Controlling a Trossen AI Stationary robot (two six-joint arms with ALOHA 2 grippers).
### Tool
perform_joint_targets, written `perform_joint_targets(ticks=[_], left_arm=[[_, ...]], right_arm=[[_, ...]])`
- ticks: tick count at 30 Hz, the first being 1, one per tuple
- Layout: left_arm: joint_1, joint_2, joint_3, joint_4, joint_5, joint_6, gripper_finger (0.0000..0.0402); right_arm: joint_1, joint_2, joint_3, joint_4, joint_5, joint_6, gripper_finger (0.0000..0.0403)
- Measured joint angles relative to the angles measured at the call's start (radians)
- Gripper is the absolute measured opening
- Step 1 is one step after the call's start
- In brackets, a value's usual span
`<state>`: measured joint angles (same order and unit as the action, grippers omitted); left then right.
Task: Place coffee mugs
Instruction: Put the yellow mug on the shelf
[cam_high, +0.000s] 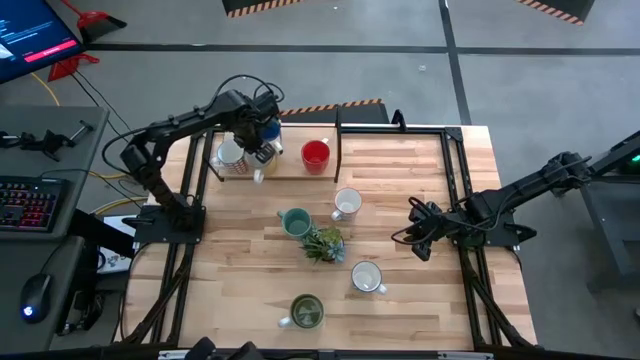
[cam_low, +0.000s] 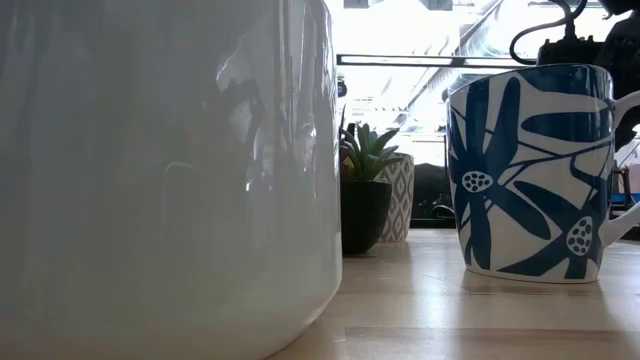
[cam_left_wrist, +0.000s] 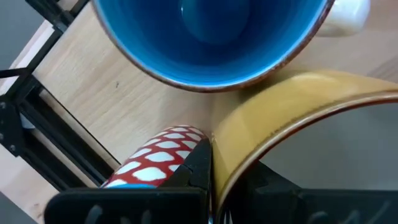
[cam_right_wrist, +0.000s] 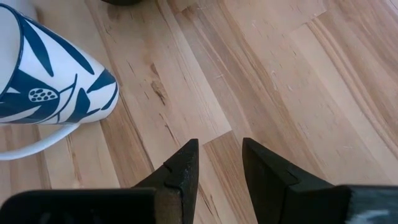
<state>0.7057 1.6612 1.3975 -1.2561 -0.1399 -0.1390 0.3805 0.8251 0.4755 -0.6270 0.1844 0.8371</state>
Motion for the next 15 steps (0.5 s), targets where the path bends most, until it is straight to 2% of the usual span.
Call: perform_joint_targets(ticks=[15], left_arm=[[-0.003, 0.021, 0.002, 0.026, 0.007, 0.014, 0.0010]], right_arm=[[0.000, 0.000, 0.000, 0.001, 0.000, 0.000, 0.0103]])
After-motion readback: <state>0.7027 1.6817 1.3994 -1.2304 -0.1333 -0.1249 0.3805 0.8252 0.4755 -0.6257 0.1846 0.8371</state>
